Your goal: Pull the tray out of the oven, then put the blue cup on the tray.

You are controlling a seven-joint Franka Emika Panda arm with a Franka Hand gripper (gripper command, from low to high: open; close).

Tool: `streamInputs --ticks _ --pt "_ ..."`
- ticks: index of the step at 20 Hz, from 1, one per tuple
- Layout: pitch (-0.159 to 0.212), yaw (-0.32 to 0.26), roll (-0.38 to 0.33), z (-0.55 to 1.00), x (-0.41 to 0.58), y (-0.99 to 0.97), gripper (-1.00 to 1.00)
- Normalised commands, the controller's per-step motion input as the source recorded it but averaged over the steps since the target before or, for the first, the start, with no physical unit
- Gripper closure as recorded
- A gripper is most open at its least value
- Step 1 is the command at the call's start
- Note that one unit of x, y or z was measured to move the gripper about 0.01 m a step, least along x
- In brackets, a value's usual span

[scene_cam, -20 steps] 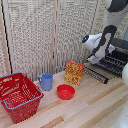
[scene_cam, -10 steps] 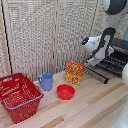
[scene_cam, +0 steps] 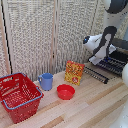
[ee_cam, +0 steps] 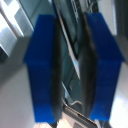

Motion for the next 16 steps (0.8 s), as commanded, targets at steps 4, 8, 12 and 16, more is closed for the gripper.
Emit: streamInputs --ticks 4,8,12,16 --pt "-0.028 -0.129 0.067 0.0 -0.006 0.35 1.0" --pt "-0.068 -0.155 0.227 0.02 0.0 0.51 1.0" --pt "-0.082 -0.117 0.298 0.12 0.0 0.53 1.0" --pt "-0.076 -0.079 0.31 0.08 0.031 0.58 1.0"
